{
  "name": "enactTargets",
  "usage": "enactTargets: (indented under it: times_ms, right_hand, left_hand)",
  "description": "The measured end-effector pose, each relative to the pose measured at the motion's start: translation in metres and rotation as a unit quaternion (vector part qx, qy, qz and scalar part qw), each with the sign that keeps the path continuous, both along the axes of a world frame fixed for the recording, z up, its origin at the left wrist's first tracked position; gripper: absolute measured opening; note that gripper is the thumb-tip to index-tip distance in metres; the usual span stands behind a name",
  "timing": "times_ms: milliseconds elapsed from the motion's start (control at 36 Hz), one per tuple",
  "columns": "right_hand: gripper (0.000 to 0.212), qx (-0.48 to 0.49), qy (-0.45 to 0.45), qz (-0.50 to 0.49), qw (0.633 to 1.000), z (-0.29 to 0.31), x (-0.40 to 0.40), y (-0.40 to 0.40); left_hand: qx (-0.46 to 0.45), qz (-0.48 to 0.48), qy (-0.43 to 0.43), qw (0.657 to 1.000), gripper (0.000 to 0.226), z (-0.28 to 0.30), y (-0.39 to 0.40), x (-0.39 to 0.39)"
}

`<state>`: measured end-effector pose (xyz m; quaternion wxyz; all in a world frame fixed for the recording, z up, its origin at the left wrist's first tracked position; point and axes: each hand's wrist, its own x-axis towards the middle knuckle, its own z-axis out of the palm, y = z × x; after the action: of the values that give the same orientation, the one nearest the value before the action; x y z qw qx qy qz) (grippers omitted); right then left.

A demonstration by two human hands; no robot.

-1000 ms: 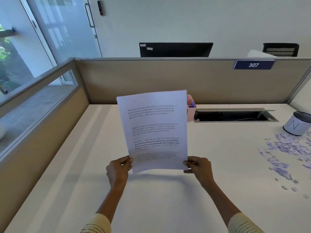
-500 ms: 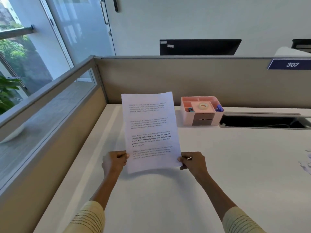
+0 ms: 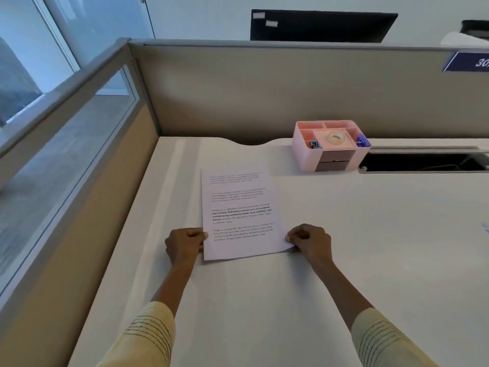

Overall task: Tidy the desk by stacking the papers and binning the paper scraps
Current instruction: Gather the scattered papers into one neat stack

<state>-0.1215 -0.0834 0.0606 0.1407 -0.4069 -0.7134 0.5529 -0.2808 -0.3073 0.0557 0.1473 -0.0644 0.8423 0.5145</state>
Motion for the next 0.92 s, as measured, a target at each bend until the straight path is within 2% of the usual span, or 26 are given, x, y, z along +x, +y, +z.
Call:
enactTargets:
  times_ms: [111,194,278,361,444,528,722,917]
  right_hand:
    - [0.009,0.023,0.008,-0.003,1.000,-0.002,0.001,-0.005]
    - [0.010,0.050,0.007,0.003,0.999,-0.006,0.001,-0.007]
    - [0.003,0.125,-0.024,0.023,0.992,-0.011,0.001,-0.009]
    - [0.011,0.207,-0.060,0.053,0.975,-0.015,0.005,-0.013]
    - [0.027,0.261,-0.058,0.092,0.959,-0.018,0.013,-0.020]
    - [0.037,0.293,-0.055,0.121,0.947,-0.022,0.020,-0.021]
    - [0.022,0.395,-0.063,0.146,0.905,-0.035,0.022,-0.023]
    - [0.017,0.380,-0.084,0.130,0.912,-0.039,0.012,-0.021]
  left_hand:
    - [-0.007,-0.022,0.064,0.998,0.020,-0.007,-0.007,0.010]
    - [0.002,-0.053,0.085,0.995,0.038,-0.005,-0.012,0.020]
    - [0.016,-0.095,0.080,0.992,0.054,-0.006,-0.019,0.029]
    - [0.009,-0.142,0.082,0.986,0.068,-0.009,-0.027,0.037]
    - [-0.039,-0.184,0.129,0.974,0.064,-0.011,-0.031,0.041]
    - [-0.038,-0.178,0.154,0.971,0.054,-0.013,-0.032,0.043]
    - [-0.012,-0.155,0.132,0.979,0.035,-0.014,-0.029,0.044]
    - [0.005,-0.136,0.111,0.985,0.034,-0.011,-0.024,0.043]
